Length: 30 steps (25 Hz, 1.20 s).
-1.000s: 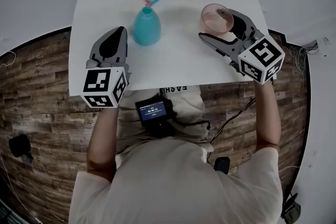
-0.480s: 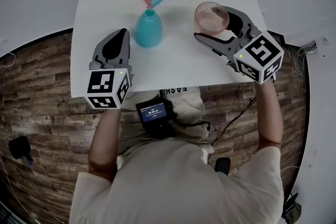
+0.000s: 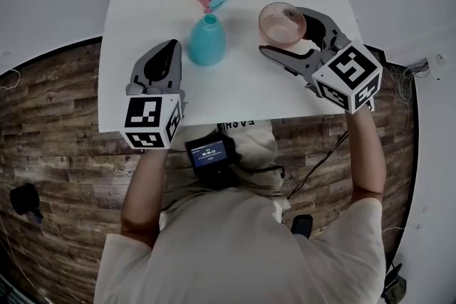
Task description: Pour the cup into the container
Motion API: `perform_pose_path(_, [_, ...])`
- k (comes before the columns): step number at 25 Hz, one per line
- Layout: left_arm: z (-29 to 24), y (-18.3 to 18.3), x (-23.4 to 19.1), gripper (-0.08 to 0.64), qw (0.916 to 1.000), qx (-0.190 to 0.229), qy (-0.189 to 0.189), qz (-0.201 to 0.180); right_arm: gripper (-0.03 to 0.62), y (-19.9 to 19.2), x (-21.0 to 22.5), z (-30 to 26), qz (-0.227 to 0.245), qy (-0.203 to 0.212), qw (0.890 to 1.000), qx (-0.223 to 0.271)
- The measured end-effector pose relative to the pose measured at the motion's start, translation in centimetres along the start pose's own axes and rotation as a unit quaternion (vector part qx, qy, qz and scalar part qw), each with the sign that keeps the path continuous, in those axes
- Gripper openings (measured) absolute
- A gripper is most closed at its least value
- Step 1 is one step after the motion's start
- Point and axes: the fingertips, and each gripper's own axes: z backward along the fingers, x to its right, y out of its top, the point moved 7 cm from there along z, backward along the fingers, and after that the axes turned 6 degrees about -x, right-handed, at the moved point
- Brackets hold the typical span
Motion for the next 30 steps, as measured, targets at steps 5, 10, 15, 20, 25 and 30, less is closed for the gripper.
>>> perform_pose_path(5, [-0.1,0.0,0.1,0.011,1.0000,0.000,-0.001,-0.001,0.367,0.6,-0.2,-0.4,0.011,0.005,1.000,-0.005])
perform_pose_path(10, [-0.1,-0.1,0.1,0.010,1.0000,0.000,0.000,-0.003,0.367,1.5,-0.6,-0.5,0.024,0.006,1.000,-0.007])
perform_pose_path(15, [0.0,0.0,0.0,0.011,1.0000,0.001,-0.002,-0.003,0.367,2.2,-0.8,-0.7,0.037,0.005,0.999,-0.018])
perform_pose_path(20, [-0.1,0.0,0.1,0.011,1.0000,0.000,-0.004,-0.004,0.367,2.6,-0.6,-0.8,0.045,0.005,0.999,-0.030])
perform_pose_path(25, [-0.1,0.1,0.4,0.009,1.0000,0.000,-0.005,-0.005,0.367,3.1,0.3,-0.6,0.062,-0.011,0.996,-0.057])
perform_pose_path(30, [-0.1,0.1,0.4,0.009,1.0000,0.001,-0.004,-0.005,0.367,4.2,1.1,-1.0,0.086,-0.021,0.992,-0.089])
